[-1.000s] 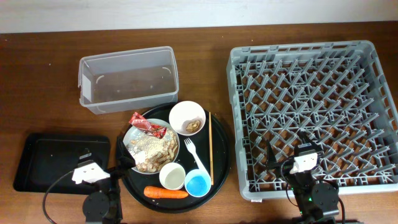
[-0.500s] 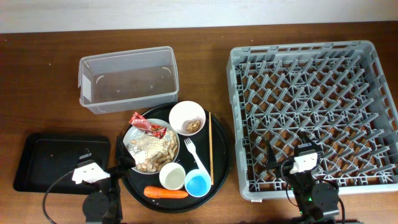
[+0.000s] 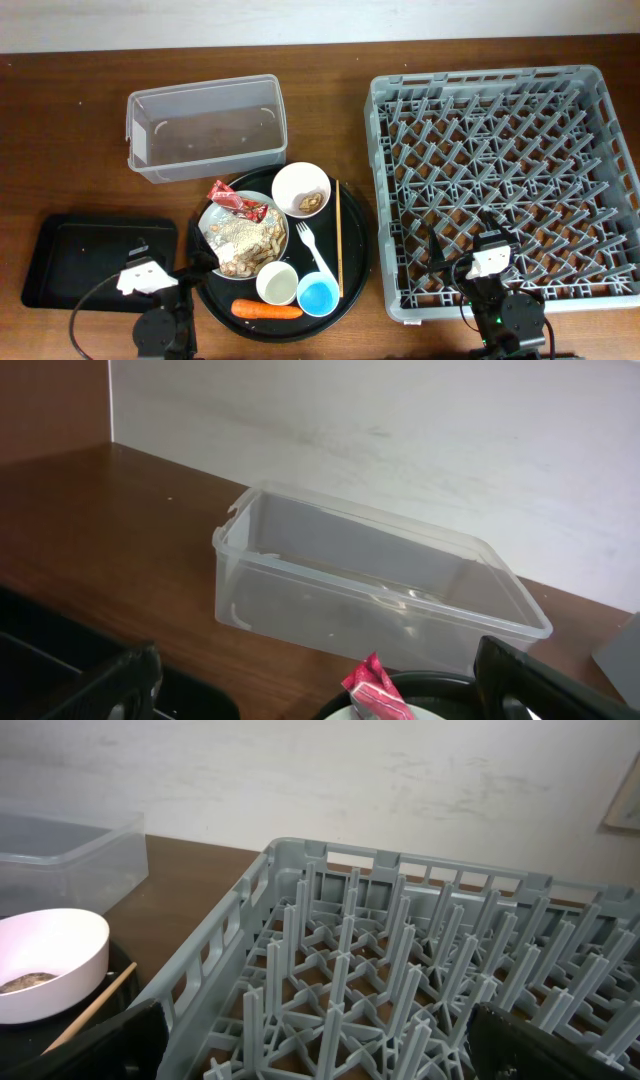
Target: Sort waste into correct bins and load items into the dishwasher rack
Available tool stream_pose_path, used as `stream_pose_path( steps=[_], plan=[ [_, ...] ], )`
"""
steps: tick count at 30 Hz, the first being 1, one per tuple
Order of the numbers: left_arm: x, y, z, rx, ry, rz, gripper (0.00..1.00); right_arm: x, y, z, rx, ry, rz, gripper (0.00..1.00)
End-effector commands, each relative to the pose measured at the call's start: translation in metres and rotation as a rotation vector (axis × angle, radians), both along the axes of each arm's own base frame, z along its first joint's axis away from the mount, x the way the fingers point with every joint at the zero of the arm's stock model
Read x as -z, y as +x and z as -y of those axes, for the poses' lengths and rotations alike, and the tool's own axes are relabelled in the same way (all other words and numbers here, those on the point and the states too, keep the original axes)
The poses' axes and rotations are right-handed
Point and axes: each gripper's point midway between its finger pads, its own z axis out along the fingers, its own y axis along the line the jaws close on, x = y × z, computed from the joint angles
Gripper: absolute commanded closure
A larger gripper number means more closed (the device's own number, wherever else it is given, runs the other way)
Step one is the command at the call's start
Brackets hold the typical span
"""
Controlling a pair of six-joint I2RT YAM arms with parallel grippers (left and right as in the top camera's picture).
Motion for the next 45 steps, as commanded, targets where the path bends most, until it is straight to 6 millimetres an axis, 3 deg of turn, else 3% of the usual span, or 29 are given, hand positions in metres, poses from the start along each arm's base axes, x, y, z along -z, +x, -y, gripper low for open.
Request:
stream_pose_path(
  steps=[1, 2, 3, 4, 5, 7, 9, 10, 12, 14, 15, 17, 19, 23, 25, 26, 27, 30, 31, 32, 33, 35, 43, 45],
  plan=[
    [-0.001, 0.003, 0.038, 0.223, -0.008, 0.006, 0.01, -0.002, -0.001, -0.006, -0.033, 0.046, 0.008, 0.02],
    [-0.008, 0.003, 0.050, 0.288, -0.009, 0.029, 0.01, -0.015, -0.003, -0.014, -0.083, 0.111, 0.037, 0.02],
    [-0.027, -0.002, 0.063, 0.366, -0.007, 0.068, 0.01, -0.043, -0.008, -0.020, -0.127, 0.174, 0.097, 0.02],
    [-0.055, -0.008, 0.065, 0.378, 0.000, 0.112, 0.01, -0.077, -0.016, -0.021, -0.138, 0.214, 0.148, 0.02],
    [-0.072, -0.012, 0.064, 0.378, 0.001, 0.116, 0.01, -0.098, -0.022, -0.020, -0.140, 0.220, 0.163, 0.02],
    [-0.103, -0.015, 0.064, 0.378, -0.016, 0.009, 0.01, -0.136, -0.029, -0.019, -0.128, 0.214, 0.046, 0.02],
    [-0.150, -0.001, 0.071, 0.415, -0.030, -0.064, 0.01, -0.148, -0.018, -0.020, -0.101, 0.199, -0.204, 0.02],
    [-0.170, 0.016, 0.077, 0.441, -0.059, -0.205, 0.01, -0.157, -0.003, -0.022, -0.084, 0.189, -0.362, 0.02],
    [-0.173, 0.036, 0.088, 0.494, -0.121, -0.441, 0.01, -0.163, 0.010, -0.024, -0.062, 0.175, -0.546, 0.02],
    [-0.159, 0.051, 0.098, 0.534, -0.187, -0.640, 0.01, -0.163, 0.021, -0.030, -0.074, 0.175, -0.693, 0.02],
    [-0.142, 0.056, 0.105, 0.563, -0.232, -0.747, 0.01, -0.157, 0.025, -0.038, -0.107, 0.188, -0.770, 0.02],
    [-0.118, 0.055, 0.123, 0.659, -0.328, -0.868, 0.01, -0.148, 0.030, -0.043, -0.128, 0.198, -0.818, 0.02],
    [-0.104, 0.056, 0.124, 0.653, -0.350, -0.933, 0.01, -0.142, 0.029, -0.043, -0.125, 0.197, -0.850, 0.02],
    [-0.084, 0.045, 0.138, 0.654, -0.108, -1.015, 0.01, -0.138, 0.020, -0.054, -0.183, 0.229, -0.897, 0.02],
    [-0.070, 0.042, 0.186, 0.767, 0.017, -1.042, 0.01, -0.135, 0.017, -0.053, -0.164, 0.246, -0.923, 0.02],
    [-0.060, 0.037, 0.191, 0.765, 0.057, -1.086, 0.01, -0.131, 0.015, -0.047, -0.098, 0.292, -0.957, 0.02],
    [-0.047, 0.025, 0.190, 0.734, 0.104, -1.168, 0.01, -0.124, 0.012, -0.037, -0.002, 0.321, -0.993, 0.02],
    [-0.017, -0.005, 0.130, 0.366, 0.186, -1.396, 0.01, -0.117, 0.004, -0.029, 0.054, 0.312, -1.031, 0.02],
    [-0.012, -0.009, 0.129, 0.371, 0.159, -1.422, 0.05, -0.117, 0.005, -0.029, 0.054, 0.312, -1.030, 0.02],
    [0.008, -0.022, 0.135, 0.414, 0.078, -1.493, 0.18, -0.116, 0.004, -0.029, 0.054, 0.311, -1.033, 0.02],
    [0.025, -0.030, 0.131, 0.390, 0.064, -1.535, 0.25, -0.115, 0.002, -0.029, 0.056, 0.310, -1.042, 0.02],
    [0.063, -0.051, 0.128, 0.337, -0.002, -1.615, 0.48, -0.113, -0.002, -0.029, 0.060, 0.308, -1.059, 0.02],
    [0.107, -0.061, 0.138, 0.408, -0.059, -1.616, 0.53, -0.113, -0.002, -0.029, 0.061, 0.307, -1.063, 0.02],
    [0.111, -0.058, 0.140, 0.414, -0.062, -1.595, 0.77, -0.113, -0.002, -0.029, 0.061, 0.307, -1.063, 0.02]
  ],
)
